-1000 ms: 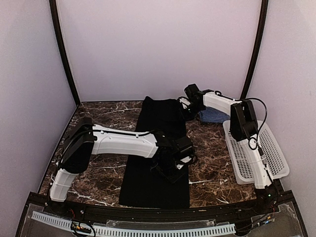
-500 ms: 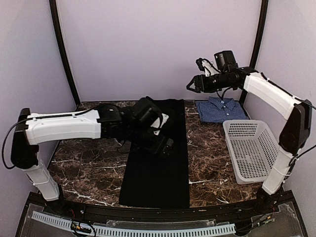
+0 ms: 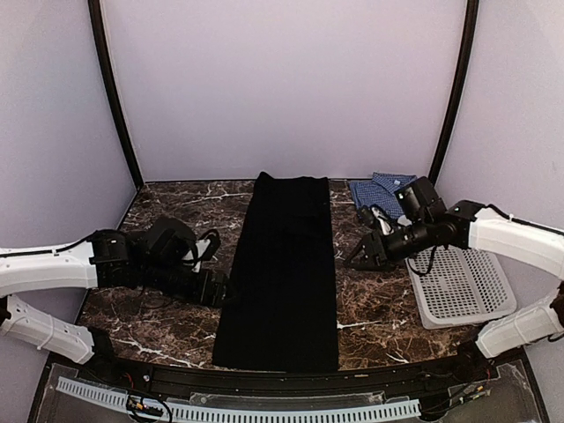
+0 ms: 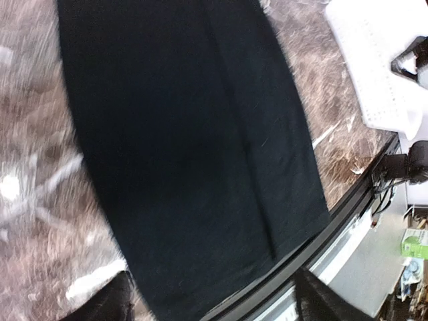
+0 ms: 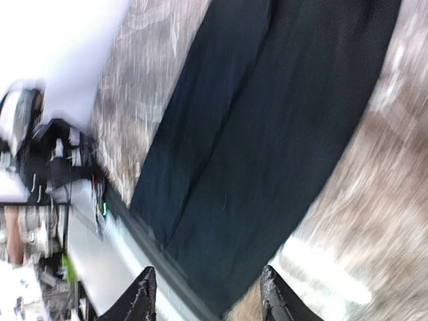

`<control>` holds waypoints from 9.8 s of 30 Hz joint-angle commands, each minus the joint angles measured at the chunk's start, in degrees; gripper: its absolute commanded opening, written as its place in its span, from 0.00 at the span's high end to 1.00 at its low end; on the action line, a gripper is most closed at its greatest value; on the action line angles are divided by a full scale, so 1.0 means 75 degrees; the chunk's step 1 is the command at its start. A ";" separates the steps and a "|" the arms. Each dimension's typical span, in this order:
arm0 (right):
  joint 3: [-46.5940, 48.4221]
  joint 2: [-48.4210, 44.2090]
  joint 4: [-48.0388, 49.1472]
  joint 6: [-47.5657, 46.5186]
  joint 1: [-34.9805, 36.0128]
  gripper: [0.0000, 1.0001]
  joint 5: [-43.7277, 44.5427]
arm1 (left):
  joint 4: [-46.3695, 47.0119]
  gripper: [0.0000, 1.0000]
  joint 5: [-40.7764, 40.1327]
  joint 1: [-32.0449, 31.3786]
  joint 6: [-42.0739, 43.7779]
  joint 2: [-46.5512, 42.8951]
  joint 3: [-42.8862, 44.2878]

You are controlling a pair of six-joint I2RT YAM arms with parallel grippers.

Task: Fold and stack the mixed laundry pile
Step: Rotate the rectangle-folded T-shirt at the center of the board, then pick up the rectangle-folded T-shirt from the center of the board, then fold the rectangle-folded T-shirt at the center of the board, then smooth out the 2/3-rectangle-folded T-shirt at the center of the board, then pick up the 2/3-rectangle-folded T-shirt from the center of the board.

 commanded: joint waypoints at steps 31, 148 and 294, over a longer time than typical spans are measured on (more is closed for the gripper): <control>-0.3639 0.1230 0.3591 0.4163 0.4249 0.72 0.0392 | 0.1636 0.67 0.0943 -0.1219 -0.3299 -0.0318 -0.3523; 0.0101 0.2558 0.3106 0.0050 -0.0328 0.49 -0.0605 | 0.2776 0.37 0.2803 0.2684 0.1659 0.5110 0.3793; -0.1121 0.2841 0.3837 0.1177 0.0630 0.62 0.0646 | 0.3116 0.49 0.1811 0.3444 0.0387 0.2373 -0.1210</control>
